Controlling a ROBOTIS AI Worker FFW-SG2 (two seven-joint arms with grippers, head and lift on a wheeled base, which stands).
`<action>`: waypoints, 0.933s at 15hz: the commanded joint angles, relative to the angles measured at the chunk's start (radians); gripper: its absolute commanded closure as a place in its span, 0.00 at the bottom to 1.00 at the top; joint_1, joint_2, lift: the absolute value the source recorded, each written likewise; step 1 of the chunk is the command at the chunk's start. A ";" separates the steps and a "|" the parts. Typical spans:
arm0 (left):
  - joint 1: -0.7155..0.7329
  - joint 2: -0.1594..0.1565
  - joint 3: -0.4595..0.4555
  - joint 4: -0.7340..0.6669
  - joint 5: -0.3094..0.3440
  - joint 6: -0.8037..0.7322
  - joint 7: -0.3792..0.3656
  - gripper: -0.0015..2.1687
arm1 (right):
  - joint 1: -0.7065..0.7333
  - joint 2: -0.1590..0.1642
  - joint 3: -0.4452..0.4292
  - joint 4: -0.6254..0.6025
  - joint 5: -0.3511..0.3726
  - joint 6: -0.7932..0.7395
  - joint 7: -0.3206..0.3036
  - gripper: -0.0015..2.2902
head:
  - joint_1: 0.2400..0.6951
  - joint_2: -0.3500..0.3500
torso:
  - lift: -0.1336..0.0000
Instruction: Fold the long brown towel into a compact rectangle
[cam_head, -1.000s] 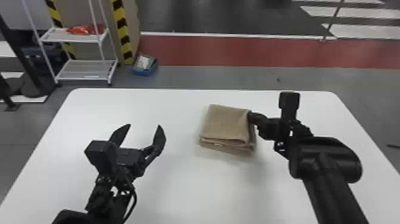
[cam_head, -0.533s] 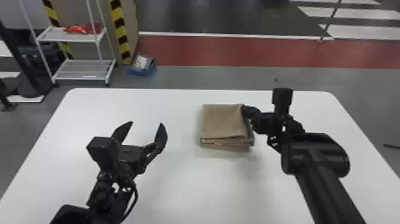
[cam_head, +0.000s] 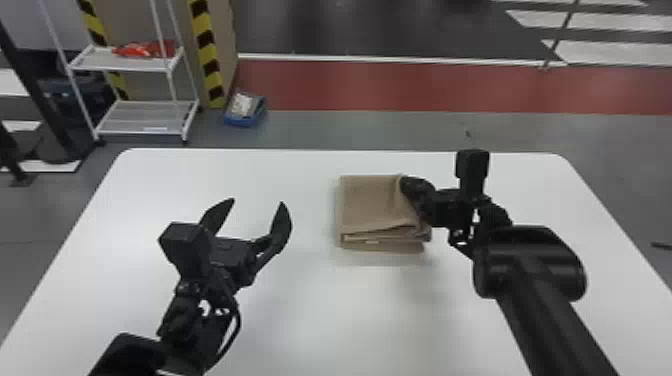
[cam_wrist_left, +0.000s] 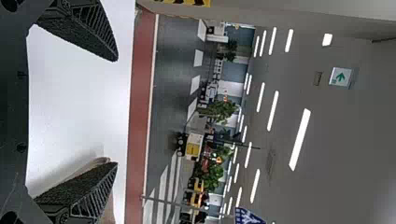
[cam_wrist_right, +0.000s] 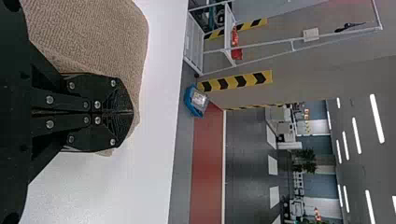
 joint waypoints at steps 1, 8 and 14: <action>0.002 0.007 0.000 -0.004 0.004 0.000 0.000 0.04 | 0.087 -0.005 -0.017 -0.124 0.019 0.081 -0.012 0.96 | 1.00 0.43 | 0.29; 0.008 0.004 -0.001 -0.005 0.004 0.000 0.000 0.04 | 0.303 0.001 -0.054 -0.597 -0.017 0.226 -0.035 0.96 | 1.00 0.35 | 0.29; 0.008 0.009 0.006 0.001 0.005 -0.003 0.000 0.04 | 0.127 0.005 0.058 -0.198 0.023 0.060 -0.054 0.96 | 1.00 0.42 | 0.29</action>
